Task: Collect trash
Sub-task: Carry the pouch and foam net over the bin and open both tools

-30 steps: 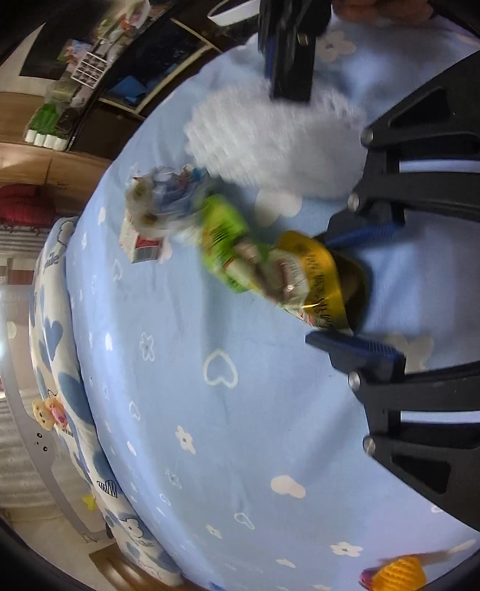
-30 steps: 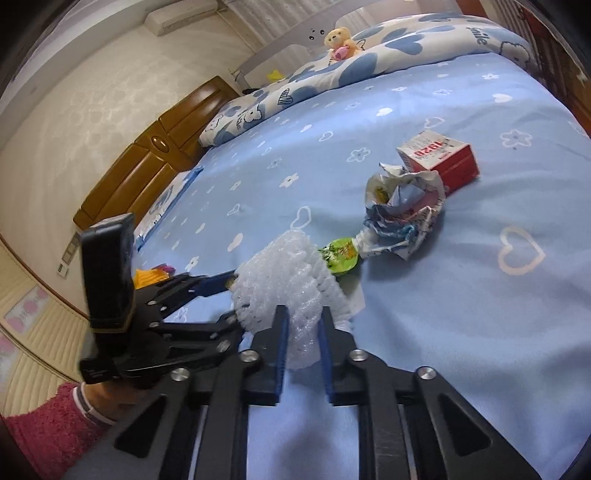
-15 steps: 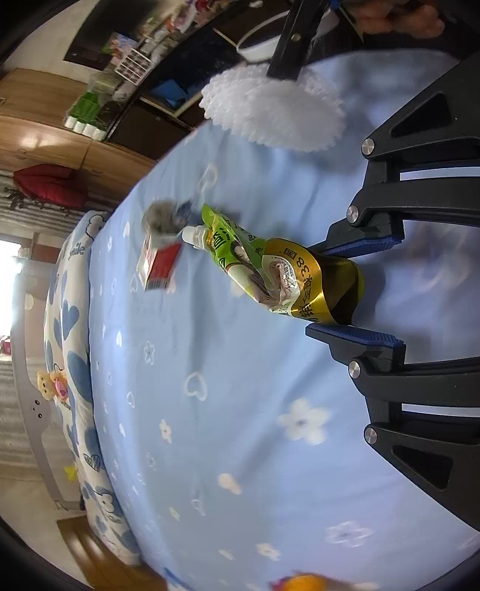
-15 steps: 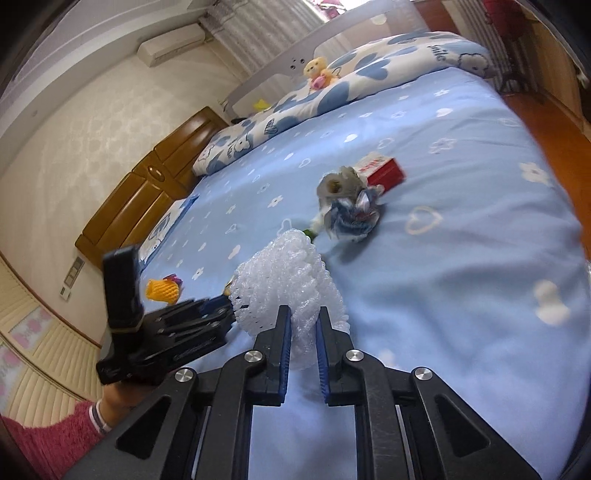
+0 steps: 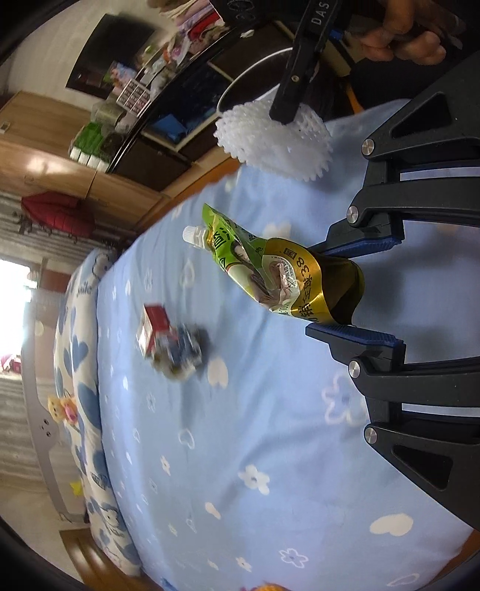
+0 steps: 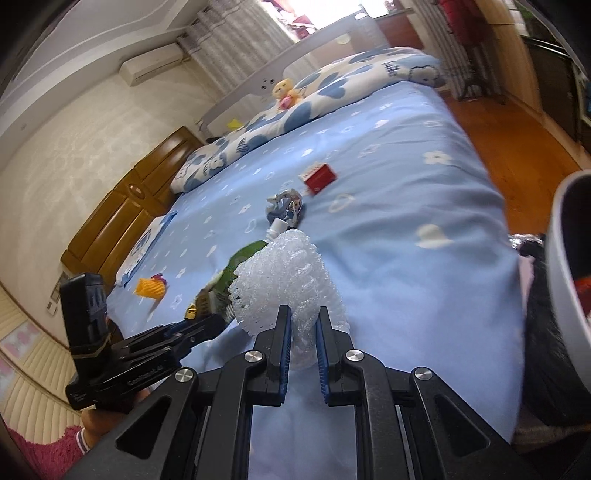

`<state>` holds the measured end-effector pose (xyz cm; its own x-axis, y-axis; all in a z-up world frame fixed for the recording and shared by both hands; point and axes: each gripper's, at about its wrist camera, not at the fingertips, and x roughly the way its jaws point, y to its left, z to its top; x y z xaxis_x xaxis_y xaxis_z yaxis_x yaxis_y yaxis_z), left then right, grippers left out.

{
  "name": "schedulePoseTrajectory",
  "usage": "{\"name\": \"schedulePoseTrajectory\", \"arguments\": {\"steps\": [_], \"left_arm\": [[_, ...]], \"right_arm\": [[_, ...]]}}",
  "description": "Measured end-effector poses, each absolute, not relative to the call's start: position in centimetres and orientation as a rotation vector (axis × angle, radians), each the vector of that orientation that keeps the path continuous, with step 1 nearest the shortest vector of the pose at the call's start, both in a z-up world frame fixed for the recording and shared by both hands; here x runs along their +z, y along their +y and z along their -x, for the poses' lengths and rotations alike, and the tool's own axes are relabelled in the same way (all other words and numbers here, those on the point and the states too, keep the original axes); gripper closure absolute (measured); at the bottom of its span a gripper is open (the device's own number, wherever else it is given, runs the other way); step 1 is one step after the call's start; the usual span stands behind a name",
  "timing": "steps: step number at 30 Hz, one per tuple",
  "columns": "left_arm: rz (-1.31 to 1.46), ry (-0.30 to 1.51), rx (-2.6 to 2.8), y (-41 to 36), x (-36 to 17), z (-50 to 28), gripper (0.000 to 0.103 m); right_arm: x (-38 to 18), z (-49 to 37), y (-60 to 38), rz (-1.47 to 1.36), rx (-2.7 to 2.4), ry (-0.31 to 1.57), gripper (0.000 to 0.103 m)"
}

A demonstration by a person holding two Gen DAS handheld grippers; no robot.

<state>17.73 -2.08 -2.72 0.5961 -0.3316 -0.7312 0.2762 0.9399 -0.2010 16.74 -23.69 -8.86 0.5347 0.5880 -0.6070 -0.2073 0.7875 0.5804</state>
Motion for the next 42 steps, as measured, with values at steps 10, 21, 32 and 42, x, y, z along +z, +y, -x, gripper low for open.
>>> {"name": "schedulePoseTrajectory", "arguments": {"steps": [10,21,32,42], "left_arm": [[0.008,0.85,-0.439,-5.9,-2.1,-16.8,0.071],[-0.059,0.826,-0.507,-10.2,-0.9,-16.5,0.071],[-0.104,0.802,-0.577,-13.6,-0.3,-17.6,0.071],[-0.155,0.801,-0.632,-16.9,-0.3,-18.7,0.071]], "right_arm": [[-8.7,-14.0,-28.3,-0.52,0.409,0.856,0.091],[-8.2,-12.0,-32.6,-0.566,0.335,0.807,0.091],[-7.3,-10.9,-37.2,-0.598,0.235,0.753,0.091],[-6.9,-10.5,-40.6,-0.604,0.149,0.733,0.091]]}}
